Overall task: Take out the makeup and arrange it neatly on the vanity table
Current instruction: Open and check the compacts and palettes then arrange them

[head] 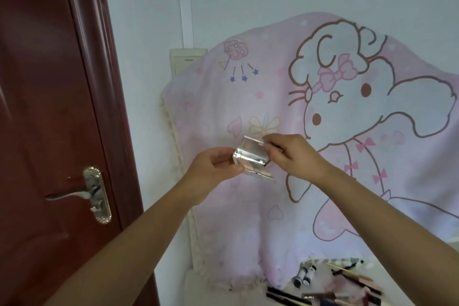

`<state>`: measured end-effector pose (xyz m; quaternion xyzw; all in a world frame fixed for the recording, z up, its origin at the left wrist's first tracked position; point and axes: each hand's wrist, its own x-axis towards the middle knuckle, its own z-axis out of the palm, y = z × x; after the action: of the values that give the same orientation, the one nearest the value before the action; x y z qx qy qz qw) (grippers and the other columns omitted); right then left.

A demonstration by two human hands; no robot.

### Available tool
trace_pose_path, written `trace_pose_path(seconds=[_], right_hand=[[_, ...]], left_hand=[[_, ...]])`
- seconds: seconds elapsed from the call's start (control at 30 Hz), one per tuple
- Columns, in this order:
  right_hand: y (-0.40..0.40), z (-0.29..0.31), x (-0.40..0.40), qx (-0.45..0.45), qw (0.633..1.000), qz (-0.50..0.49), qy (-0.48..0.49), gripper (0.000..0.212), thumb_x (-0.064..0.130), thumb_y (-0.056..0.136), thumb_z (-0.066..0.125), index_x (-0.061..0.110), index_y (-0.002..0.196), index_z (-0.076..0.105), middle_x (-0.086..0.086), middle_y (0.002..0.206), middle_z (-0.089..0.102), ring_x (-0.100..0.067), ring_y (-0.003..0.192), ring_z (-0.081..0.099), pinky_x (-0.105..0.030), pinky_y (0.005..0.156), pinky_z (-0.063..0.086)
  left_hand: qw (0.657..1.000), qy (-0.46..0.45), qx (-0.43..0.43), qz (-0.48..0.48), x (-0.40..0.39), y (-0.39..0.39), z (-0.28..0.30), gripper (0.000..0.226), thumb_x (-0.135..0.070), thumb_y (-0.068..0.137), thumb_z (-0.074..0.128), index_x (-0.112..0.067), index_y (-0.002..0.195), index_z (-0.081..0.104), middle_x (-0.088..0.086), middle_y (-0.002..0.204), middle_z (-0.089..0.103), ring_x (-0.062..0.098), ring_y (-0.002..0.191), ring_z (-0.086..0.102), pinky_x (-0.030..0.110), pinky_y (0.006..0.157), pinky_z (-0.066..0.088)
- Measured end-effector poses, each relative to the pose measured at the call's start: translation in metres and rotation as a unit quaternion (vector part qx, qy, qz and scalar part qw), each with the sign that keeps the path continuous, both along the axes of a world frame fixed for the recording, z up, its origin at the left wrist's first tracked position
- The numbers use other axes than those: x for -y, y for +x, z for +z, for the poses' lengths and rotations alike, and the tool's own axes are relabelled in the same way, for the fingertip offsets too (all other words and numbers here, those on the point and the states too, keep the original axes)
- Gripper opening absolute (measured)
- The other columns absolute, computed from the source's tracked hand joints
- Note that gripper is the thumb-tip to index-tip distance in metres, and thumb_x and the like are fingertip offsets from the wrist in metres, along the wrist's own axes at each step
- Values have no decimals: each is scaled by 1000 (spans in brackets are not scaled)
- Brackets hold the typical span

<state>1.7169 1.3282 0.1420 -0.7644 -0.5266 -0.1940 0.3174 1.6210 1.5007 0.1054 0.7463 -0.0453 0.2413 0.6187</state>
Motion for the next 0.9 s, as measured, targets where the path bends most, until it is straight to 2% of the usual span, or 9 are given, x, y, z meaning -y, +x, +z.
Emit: trace_pose_path(seconds=[0.13,0.23,0.3,0.37,0.53,0.67,0.8,0.83,0.9], right_hand=[[10,-11,1,-73,996,-22,46,20,8,94,46,0,101,64,15,63,50,4,54,49,-2,57,35],[19,-29,5,-134,989,-33,49,24,12,94,46,1,107,63,-5,78,61,-10,65,51,-5,58,36],[25,-49,8,-178,983,-40,29,23,13,95,46,2,103,64,-7,79,60,-11,64,52,-12,58,40],[30,-77,12,-225,973,-43,7,22,13,95,46,2,98,64,-5,77,59,-3,58,52,-10,52,41],[34,-150,24,-276,955,-73,-78,24,16,95,44,4,105,63,-14,93,62,-19,73,54,-13,55,46],[31,-192,31,-304,940,-93,-125,25,17,96,43,5,107,61,-15,100,64,-21,77,57,-23,63,47],[27,-227,43,-306,935,-96,-153,25,15,95,43,2,104,62,-8,91,60,-14,66,51,-6,51,38],[26,-236,46,-308,933,-86,-165,25,15,95,43,2,104,63,-9,91,61,-14,65,49,-7,51,36],[23,-254,51,-313,928,-61,-193,26,15,95,43,1,104,63,-12,100,64,-20,77,53,-16,60,36]], left_hand=[[998,6,-38,-46,-4,-6,-15,47,18,75,59,-25,92,60,-22,81,71,-7,81,66,8,65,49],[994,29,-93,-57,-3,-10,-38,50,16,71,65,-25,99,59,-16,95,69,-5,85,66,10,66,51],[989,48,-130,-54,1,-11,-58,52,12,70,69,-21,108,57,-12,100,66,-2,87,67,13,67,52],[982,60,-170,-55,9,-12,-83,53,12,69,70,-17,111,58,-8,97,67,1,83,68,16,69,54],[960,115,-250,-52,38,-17,-150,53,12,66,73,-6,114,59,8,101,66,13,79,65,16,72,56],[943,119,-307,-41,54,-18,-192,52,11,67,73,-4,114,59,6,100,64,12,77,64,15,68,55],[921,143,-361,-34,73,-20,-220,53,9,66,73,-7,114,59,7,89,63,16,75,62,30,78,53],[914,150,-377,-30,79,-23,-228,56,7,65,75,-9,116,58,6,86,62,18,76,61,33,80,52],[901,147,-408,-22,92,-32,-246,61,5,64,76,-10,120,56,2,80,61,17,75,60,34,81,52]])
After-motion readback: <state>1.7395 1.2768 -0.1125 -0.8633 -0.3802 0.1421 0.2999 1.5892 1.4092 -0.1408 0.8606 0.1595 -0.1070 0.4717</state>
